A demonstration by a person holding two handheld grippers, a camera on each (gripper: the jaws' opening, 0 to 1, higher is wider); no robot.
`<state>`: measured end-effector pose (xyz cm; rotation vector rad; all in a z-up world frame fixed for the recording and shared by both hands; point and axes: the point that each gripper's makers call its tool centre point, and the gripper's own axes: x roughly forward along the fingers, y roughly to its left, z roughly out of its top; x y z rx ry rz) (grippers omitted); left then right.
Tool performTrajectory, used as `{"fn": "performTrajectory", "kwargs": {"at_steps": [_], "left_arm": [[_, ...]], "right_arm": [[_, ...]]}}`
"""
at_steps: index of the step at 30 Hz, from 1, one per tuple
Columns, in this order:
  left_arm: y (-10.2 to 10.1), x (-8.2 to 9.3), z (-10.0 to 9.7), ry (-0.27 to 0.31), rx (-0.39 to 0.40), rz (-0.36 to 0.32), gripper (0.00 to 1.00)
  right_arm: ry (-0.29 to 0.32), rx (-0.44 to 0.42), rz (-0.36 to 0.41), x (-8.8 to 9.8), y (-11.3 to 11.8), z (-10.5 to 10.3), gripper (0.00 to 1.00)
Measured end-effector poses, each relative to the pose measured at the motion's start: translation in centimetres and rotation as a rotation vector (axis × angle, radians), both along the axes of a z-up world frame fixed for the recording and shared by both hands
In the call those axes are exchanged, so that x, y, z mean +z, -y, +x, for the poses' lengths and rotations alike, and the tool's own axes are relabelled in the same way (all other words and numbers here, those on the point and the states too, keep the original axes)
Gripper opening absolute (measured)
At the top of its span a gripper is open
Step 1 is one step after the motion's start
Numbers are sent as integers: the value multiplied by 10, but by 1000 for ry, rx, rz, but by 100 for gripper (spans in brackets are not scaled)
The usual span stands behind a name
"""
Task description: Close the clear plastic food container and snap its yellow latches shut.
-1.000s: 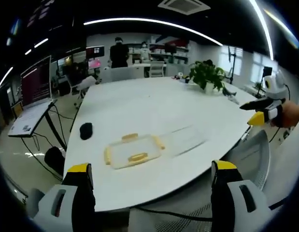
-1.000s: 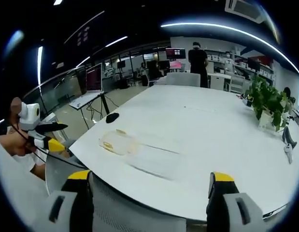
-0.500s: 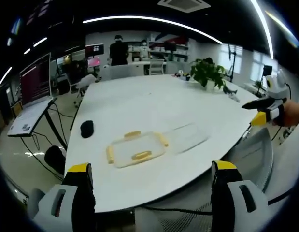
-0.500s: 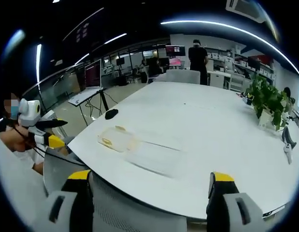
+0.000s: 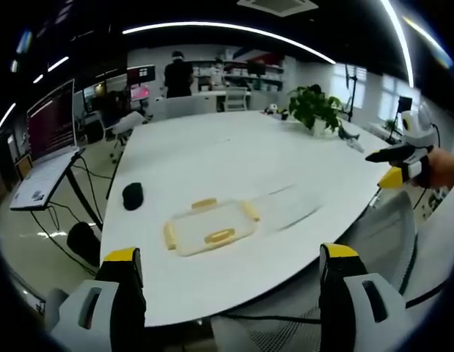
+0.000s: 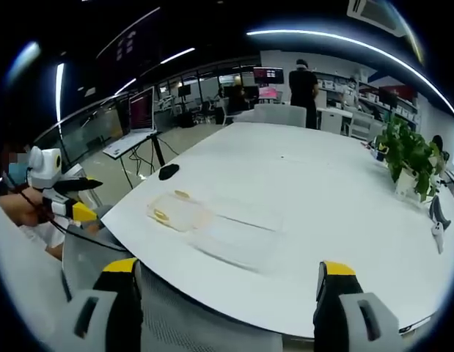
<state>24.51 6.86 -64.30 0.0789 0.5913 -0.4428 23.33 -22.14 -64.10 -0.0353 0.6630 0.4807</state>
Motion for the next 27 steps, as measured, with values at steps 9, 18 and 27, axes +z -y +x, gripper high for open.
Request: {"fn": "performTrajectory", "kwargs": {"at_steps": [9, 18, 27], "left_arm": [[-2, 3, 4, 12, 5, -8, 98], [-4, 2, 8, 11, -13, -7, 98], [-6, -1, 12, 9, -25, -3, 98]], "right_arm": [[-13, 4, 5, -2, -6, -2, 99], [-16, 21, -12, -3, -9, -1, 99], [-13, 25, -23, -2, -11, 3, 99]]}}
